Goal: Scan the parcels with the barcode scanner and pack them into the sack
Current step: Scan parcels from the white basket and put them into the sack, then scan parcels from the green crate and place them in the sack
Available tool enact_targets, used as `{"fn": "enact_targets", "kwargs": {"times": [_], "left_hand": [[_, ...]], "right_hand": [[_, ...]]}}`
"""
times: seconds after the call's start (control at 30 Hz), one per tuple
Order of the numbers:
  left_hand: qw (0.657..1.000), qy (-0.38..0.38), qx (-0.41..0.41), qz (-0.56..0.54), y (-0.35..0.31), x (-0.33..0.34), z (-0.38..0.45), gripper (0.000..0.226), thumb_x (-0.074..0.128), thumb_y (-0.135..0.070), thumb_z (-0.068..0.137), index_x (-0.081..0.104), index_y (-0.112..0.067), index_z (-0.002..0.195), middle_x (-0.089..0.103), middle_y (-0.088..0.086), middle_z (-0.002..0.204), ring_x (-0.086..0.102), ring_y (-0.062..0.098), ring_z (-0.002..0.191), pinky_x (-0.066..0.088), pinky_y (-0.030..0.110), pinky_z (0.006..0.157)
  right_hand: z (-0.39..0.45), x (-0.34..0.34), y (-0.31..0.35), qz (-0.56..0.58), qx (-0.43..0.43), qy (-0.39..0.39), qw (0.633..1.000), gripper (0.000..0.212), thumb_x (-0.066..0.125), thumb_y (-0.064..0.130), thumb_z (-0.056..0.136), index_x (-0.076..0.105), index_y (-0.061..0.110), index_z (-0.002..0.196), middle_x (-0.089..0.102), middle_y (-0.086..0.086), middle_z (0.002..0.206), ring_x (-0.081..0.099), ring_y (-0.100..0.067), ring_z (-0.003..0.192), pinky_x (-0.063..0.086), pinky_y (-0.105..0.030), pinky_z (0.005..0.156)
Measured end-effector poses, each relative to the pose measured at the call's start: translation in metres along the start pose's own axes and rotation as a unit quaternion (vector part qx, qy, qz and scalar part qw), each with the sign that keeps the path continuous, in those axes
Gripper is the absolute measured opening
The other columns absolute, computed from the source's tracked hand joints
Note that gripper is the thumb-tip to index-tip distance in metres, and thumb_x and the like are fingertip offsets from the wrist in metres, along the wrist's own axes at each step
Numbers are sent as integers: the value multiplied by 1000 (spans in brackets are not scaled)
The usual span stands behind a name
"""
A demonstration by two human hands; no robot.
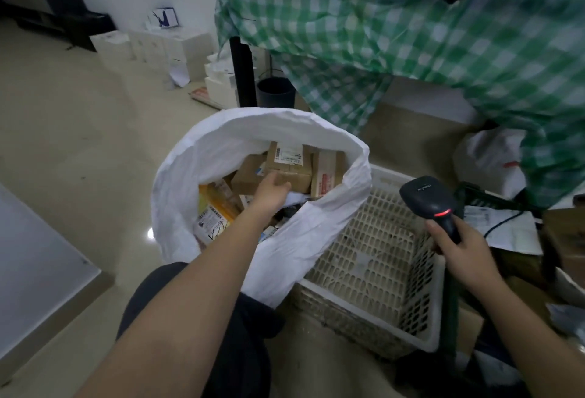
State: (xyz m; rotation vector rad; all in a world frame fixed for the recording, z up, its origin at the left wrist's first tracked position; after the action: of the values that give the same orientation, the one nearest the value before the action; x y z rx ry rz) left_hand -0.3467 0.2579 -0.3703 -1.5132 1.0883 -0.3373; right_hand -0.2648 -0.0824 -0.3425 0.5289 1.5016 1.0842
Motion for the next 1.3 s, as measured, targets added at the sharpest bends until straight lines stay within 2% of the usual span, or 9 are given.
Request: {"fn": "enact_targets", "kwargs": {"times": [0.13, 0.23, 0.37, 0.53, 0.63, 0.73, 1.07, 1.17, 1.3], "left_hand": [[998, -7, 63, 1, -12, 34, -27, 27, 51, -17, 98, 51, -14, 125, 55, 6, 130, 51, 21, 115, 38, 27, 89], [992, 20, 122, 3, -28, 77, -48, 9, 54, -16, 97, 52, -17, 105, 58, 2, 104, 55, 18, 97, 40, 25, 78], [973, 104, 202, 46, -53, 155, -79, 14, 51, -18, 98, 56, -13, 111, 59, -3, 93, 56, 12, 80, 42, 19, 63], [948, 212, 202, 125, -53, 262, -88, 22, 53, -25, 98, 55, -15, 117, 60, -3, 102, 56, 13, 96, 42, 23, 79], [934, 241, 202, 170, -46, 320, -85, 33, 55, -27, 97, 54, -11, 125, 60, 3, 116, 56, 17, 108, 44, 27, 90], [921, 263, 210, 197, -41, 368, -78, 36, 58, -25, 95, 54, -8, 127, 58, 8, 123, 55, 22, 114, 44, 31, 95], [831, 195, 364, 374, -46, 489, -27, 41, 60, -23, 92, 54, -13, 132, 51, 8, 132, 42, 27, 125, 37, 36, 101], [786, 159, 391, 451, -46, 518, -11, 39, 56, -25, 93, 55, -14, 131, 52, 7, 133, 40, 27, 126, 30, 32, 100], [748, 128, 393, 519, -39, 536, 9, 31, 50, -28, 95, 60, -20, 124, 58, 3, 127, 44, 24, 124, 13, 40, 114]], "right_hand": [[-7, -22, -15, 10, 17, -21, 1000, 21, 57, 33, 94, 61, 15, 105, 65, -2, 91, 59, -19, 86, 43, -32, 73], [-17, -46, -29, 16, 28, -43, 999, 17, 57, 30, 95, 59, 16, 105, 62, 7, 87, 56, -8, 80, 42, -23, 66], [-30, -87, -60, 13, 64, -79, 995, 11, 58, 32, 95, 57, 25, 86, 61, 5, 78, 57, -15, 77, 42, -30, 66], [-39, -129, -103, 60, 112, -157, 979, 18, 58, 31, 95, 61, 14, 90, 64, -5, 79, 57, -16, 75, 42, -28, 66], [-31, -151, -128, 88, 143, -214, 962, 16, 57, 33, 96, 60, 18, 89, 62, 1, 79, 58, -17, 81, 38, -29, 69], [-12, -168, -152, 106, 178, -241, 948, 29, 55, 38, 96, 58, 9, 88, 61, -11, 79, 56, -23, 78, 35, -31, 63], [46, -187, -217, 151, 236, -236, 931, 22, 56, 45, 93, 56, 26, 81, 61, -6, 85, 59, -23, 82, 49, -45, 88], [52, -184, -233, 161, 254, -233, 925, 23, 57, 44, 93, 58, 23, 85, 65, -10, 89, 62, -25, 85, 50, -41, 84], [57, -181, -245, 161, 258, -225, 926, 27, 58, 43, 93, 59, 18, 85, 64, -14, 83, 61, -23, 75, 46, -33, 68]]}}
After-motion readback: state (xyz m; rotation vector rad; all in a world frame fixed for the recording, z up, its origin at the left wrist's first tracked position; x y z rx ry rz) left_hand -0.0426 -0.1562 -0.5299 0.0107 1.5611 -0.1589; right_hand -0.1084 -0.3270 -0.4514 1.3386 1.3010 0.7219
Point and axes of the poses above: each hand's wrist, its own z-axis towards the middle knuckle, its own x-axis out of the palm, y = z × x, the point moved 8 cm from there along z, towards the middle knuckle
